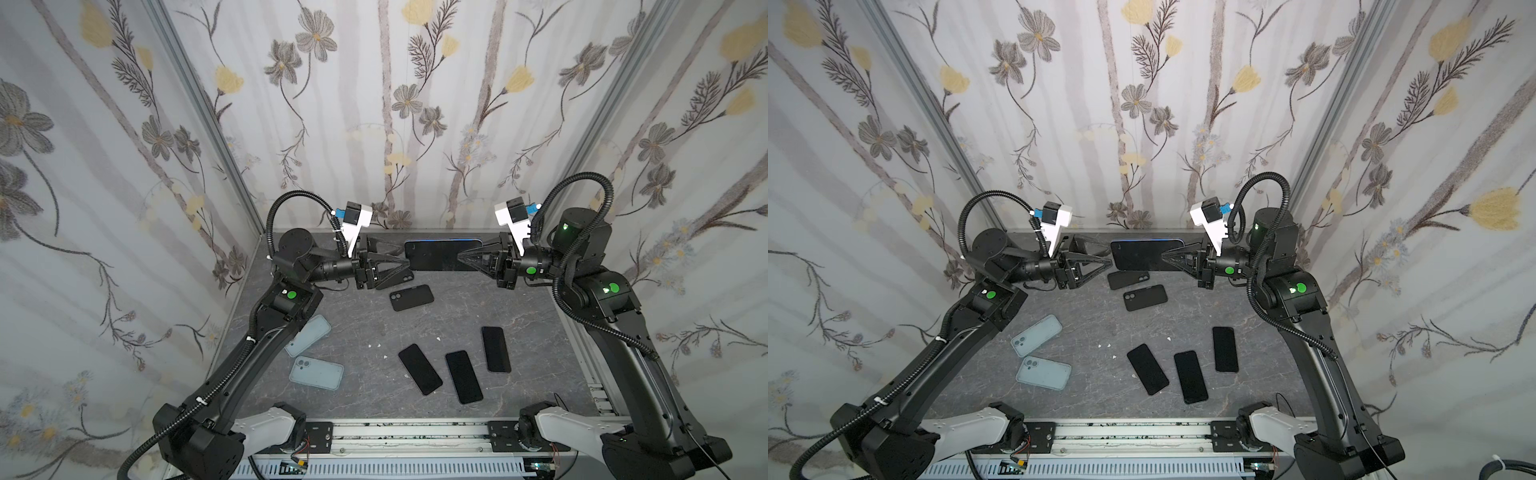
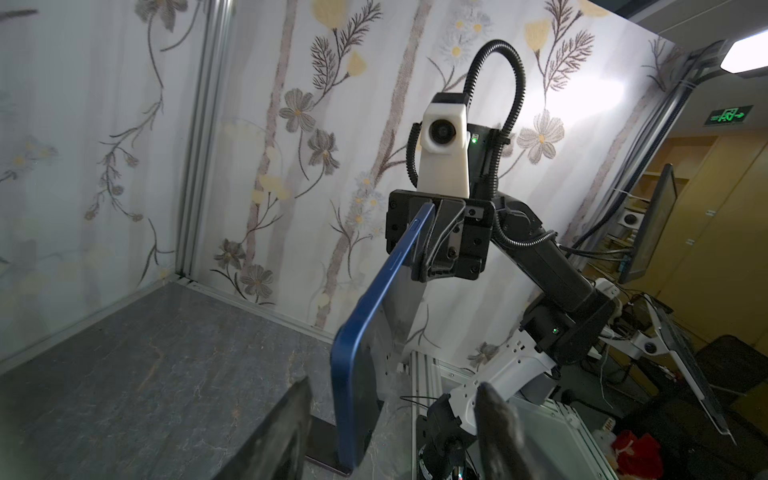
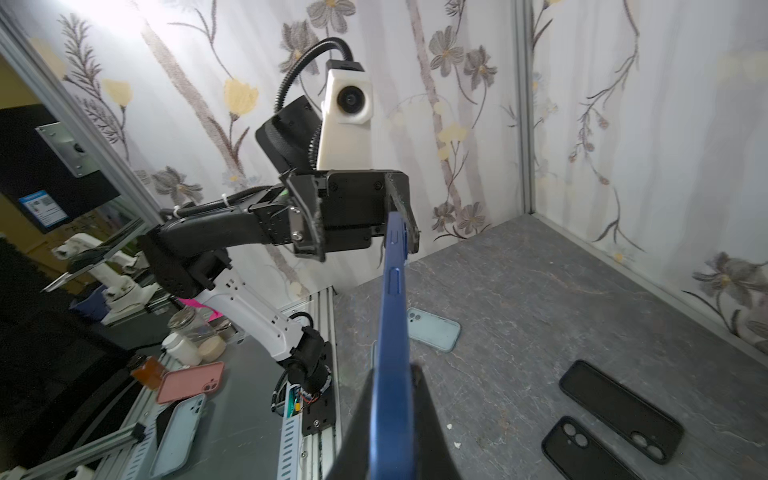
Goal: Put the phone into the phone case
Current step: 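Open the left gripper and draw it back while the right gripper holds the phone, then lower the left gripper onto the black case's rim while the right holds the phone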
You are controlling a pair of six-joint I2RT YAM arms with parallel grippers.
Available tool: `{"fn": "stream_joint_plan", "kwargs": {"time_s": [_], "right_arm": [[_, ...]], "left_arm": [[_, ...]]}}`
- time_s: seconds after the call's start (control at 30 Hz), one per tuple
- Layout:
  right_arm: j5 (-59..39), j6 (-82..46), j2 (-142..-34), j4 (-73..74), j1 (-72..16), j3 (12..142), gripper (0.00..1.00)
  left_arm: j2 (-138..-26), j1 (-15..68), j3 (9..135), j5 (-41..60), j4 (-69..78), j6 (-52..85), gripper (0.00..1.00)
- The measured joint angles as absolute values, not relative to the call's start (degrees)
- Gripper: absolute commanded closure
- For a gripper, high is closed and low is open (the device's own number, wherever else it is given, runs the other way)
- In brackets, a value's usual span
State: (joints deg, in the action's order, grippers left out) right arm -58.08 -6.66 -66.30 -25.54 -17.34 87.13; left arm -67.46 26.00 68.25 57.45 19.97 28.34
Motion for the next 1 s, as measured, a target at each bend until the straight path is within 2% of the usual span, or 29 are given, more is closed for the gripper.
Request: {"fn": "stream_joint_plan", "kwargs": {"time_s": [0.23, 0.3, 0.5, 0.7, 1.0], "right_arm": [[-44.5, -9.0, -66.2, -24.1, -13.7, 86.6, 1.0], [-38.6, -9.4, -66.4, -24.2, -13.3, 86.3, 1.0], [-23.3, -10.6, -69.4, -26.5, -12.7, 85.6, 1.0], [-21.0, -12.6, -70.5, -28.4, -12.9, 82.7, 1.0], [-18.0, -13.4, -70.5, -30.5, -12.8, 80.3, 1.0]], "left_arm": [[-66.8, 23.1, 64.8, 36.5, 15.6, 26.2, 0.32], [-68.5, 23.1, 64.9, 30.2, 13.0, 25.8, 0.28], [-83.6, 25.6, 72.0, 16.8, -3.1, 25.1, 0.27], [-98.1, 30.0, 78.1, 8.9, -15.8, 23.6, 0.33], [-111.3, 31.4, 80.7, 5.0, -20.4, 23.8, 0.44]]}}
